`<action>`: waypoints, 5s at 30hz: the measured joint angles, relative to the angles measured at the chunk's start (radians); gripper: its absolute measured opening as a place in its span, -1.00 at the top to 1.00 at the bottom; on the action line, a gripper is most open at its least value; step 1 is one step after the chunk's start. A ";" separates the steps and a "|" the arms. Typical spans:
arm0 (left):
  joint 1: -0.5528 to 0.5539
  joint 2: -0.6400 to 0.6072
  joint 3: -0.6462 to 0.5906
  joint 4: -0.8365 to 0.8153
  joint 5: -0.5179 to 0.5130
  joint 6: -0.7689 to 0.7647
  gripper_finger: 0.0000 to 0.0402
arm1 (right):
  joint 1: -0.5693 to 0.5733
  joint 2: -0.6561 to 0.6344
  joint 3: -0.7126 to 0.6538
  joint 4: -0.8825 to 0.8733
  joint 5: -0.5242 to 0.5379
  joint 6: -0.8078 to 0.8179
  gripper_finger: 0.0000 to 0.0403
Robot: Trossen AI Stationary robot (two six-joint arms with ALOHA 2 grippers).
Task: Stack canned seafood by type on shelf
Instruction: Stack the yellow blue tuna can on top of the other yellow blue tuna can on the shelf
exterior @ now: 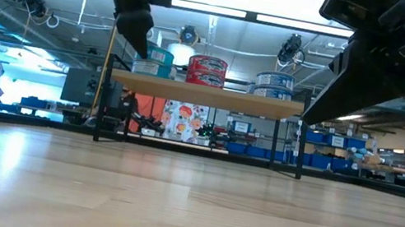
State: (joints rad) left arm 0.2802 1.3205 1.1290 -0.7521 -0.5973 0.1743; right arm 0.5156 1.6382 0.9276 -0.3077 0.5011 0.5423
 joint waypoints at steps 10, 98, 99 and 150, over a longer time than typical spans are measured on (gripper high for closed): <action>-0.058 0.000 0.002 0.002 -0.006 -0.018 -0.33 | 0.001 0.000 0.000 0.001 -0.004 0.004 0.93; -0.512 0.408 -0.290 1.075 0.518 -0.017 0.78 | -0.139 -0.101 -0.266 0.197 -0.126 0.123 0.96; -0.512 0.426 -0.264 1.035 0.518 -0.002 0.76 | -0.144 -0.101 -0.266 0.206 -0.126 0.113 0.96; -0.518 0.576 -0.096 0.870 0.378 0.497 0.99 | -0.119 -0.123 -0.208 0.204 -0.152 0.029 0.87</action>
State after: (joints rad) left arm -0.2379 1.8961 1.0326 0.1183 -0.2192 0.6718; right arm 0.3966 1.5148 0.7192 -0.1038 0.3492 0.5715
